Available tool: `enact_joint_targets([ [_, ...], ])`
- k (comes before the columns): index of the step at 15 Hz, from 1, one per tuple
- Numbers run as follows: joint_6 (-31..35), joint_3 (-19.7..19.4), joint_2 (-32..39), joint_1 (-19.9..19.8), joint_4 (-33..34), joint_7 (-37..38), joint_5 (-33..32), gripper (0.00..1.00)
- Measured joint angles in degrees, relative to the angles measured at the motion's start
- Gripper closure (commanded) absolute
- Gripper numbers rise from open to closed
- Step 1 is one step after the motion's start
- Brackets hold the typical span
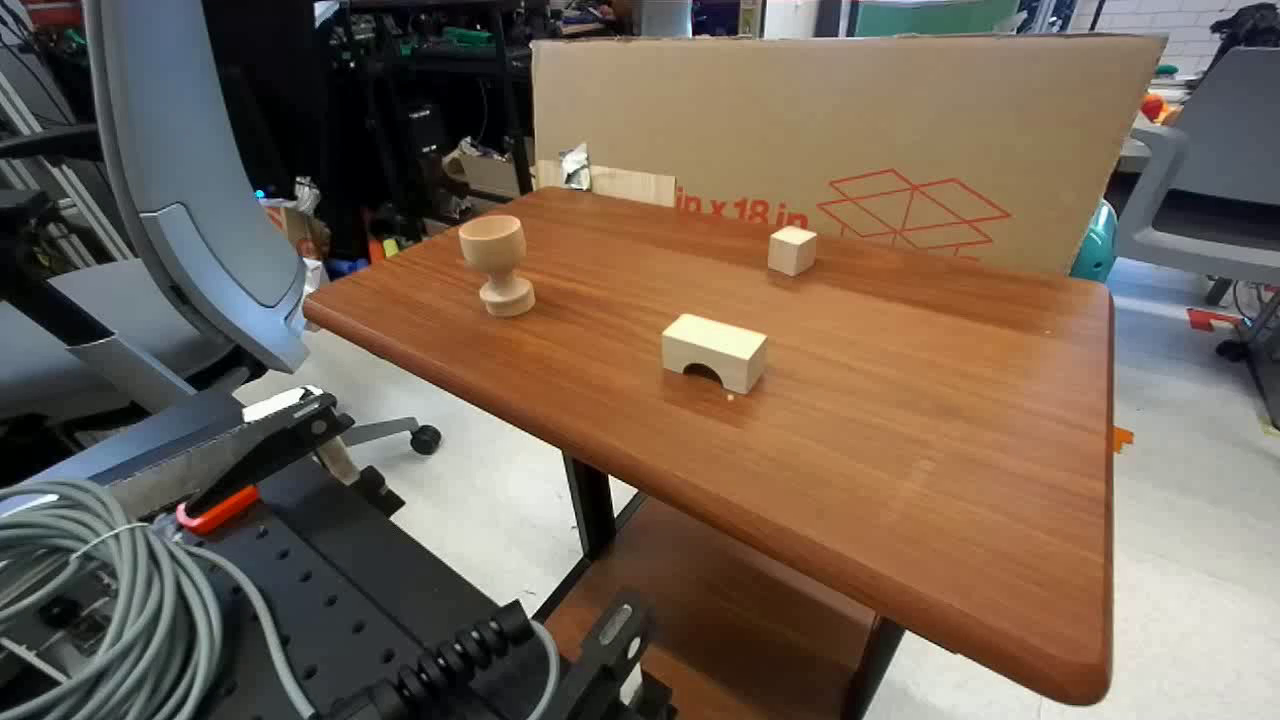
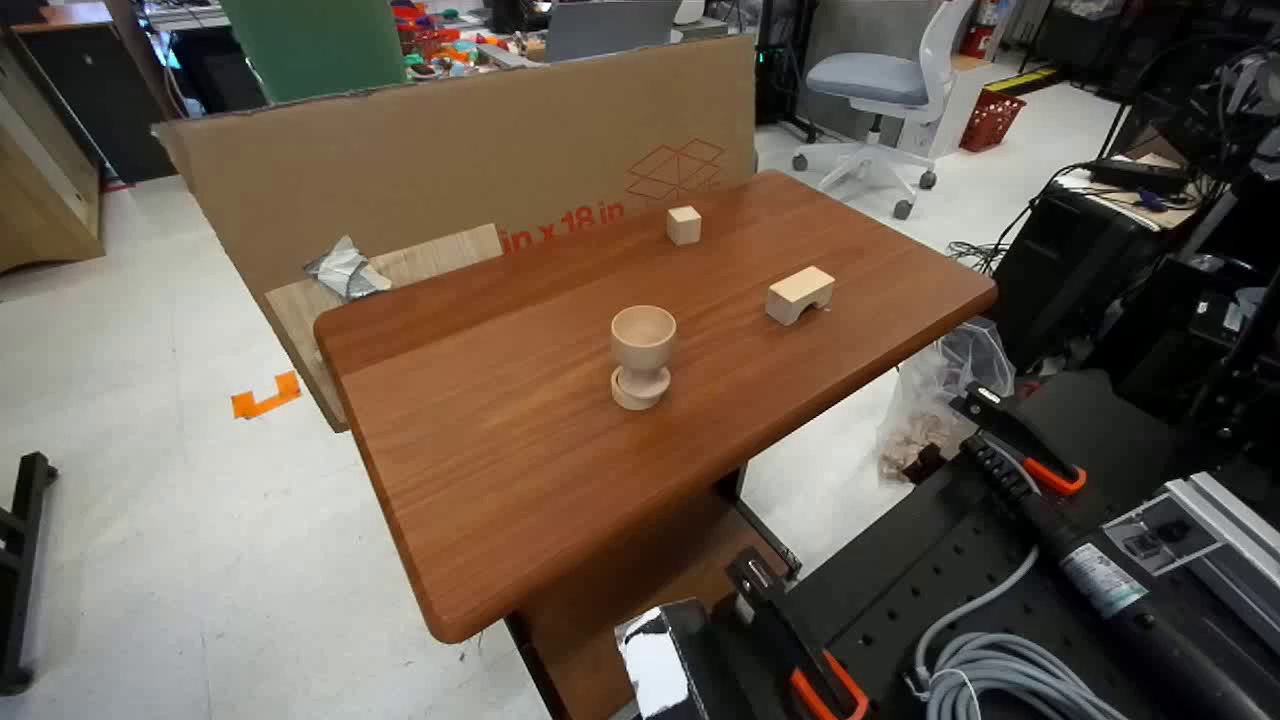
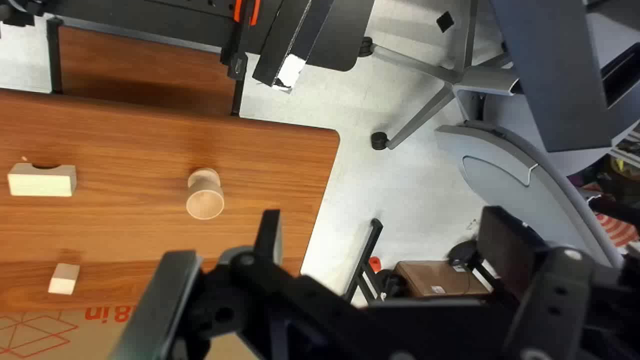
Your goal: Move the cup to the right
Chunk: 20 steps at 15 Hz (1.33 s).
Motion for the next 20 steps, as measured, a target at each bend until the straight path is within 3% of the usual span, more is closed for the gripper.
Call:
enact_joint_targets([
  [14,0.19,0.13,0.32,-1.07,-1.37,0.46,-0.2,0.0],
  [20,12.66,2.13,9.25,-5.76,-4.23,1.24,-2.75,0.0],
])
